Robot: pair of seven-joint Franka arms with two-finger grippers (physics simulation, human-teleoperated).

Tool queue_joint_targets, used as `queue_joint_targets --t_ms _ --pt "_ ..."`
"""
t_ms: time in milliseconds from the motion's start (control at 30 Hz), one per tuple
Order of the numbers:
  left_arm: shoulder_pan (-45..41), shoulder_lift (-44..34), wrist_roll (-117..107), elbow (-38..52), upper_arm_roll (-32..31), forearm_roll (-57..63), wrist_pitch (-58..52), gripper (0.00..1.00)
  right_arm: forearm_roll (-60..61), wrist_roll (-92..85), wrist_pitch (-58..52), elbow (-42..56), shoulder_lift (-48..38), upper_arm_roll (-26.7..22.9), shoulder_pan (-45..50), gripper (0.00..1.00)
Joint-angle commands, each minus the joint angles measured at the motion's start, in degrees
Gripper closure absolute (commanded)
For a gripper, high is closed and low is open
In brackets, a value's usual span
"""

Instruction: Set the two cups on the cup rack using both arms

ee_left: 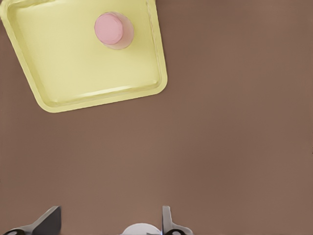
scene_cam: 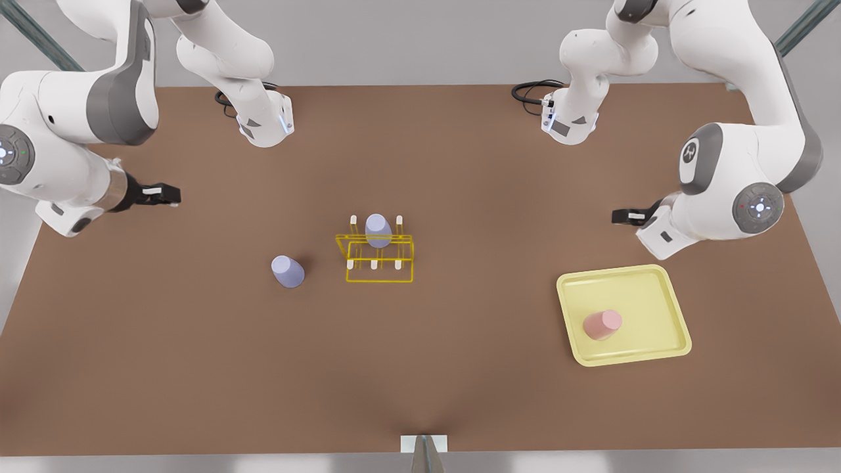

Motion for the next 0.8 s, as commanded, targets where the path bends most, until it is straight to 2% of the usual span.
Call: queue_joint_targets --t_ms 0,100,133,167,233,367,433,567,600,767 --pt "-0.2 0.1 -2.8 0.6 0.2 0.1 9.4 0.00 -0.1 -3.7 9.7 0.0 -0.1 0.0 0.1 0.00" --pt "0.2 0.9 -3.0 0.9 0.5 0.2 9.6 0.00 -0.7 -3.7 10.3 -0.2 0.6 0.1 0.4 0.00" --pt "1.3 1.4 -2.9 1.0 0.6 0.1 10.0 0.00 -0.9 -3.7 11.5 -0.2 3.2 0.6 0.9 0.00" --pt "2.0 4.6 -1.5 3.1 0.7 0.1 12.2 0.00 -3.4 -2.2 14.1 0.2 7.7 0.7 5.7 0.00" --pt "4.2 16.0 -0.9 14.8 1.3 0.1 13.5 0.00 -5.6 11.0 20.8 0.2 14.2 0.7 11.9 0.00" --pt "4.6 22.0 0.4 14.1 0.9 -0.5 25.7 0.00 -5.5 21.8 32.2 -0.3 21.6 0.7 13.7 0.00" --pt "4.3 23.3 0.5 11.5 0.5 -0.6 32.2 0.00 -5.4 26.6 41.8 -6.0 21.3 0.7 13.2 0.00" --pt "4.4 23.0 0.6 7.9 -1.7 -0.6 38.0 0.00 -4.5 27.9 56.3 -23.8 14.1 0.7 11.6 0.00" --pt "4.5 22.8 0.5 4.8 -1.7 -0.6 42.6 0.00 -4.5 28.6 59.9 -27.4 12.9 0.7 11.5 0.00" --pt "4.4 23.1 0.3 -0.1 -1.7 -0.6 47.8 0.00 -1.1 28.7 63.0 -32.6 12.4 0.7 10.8 0.00"
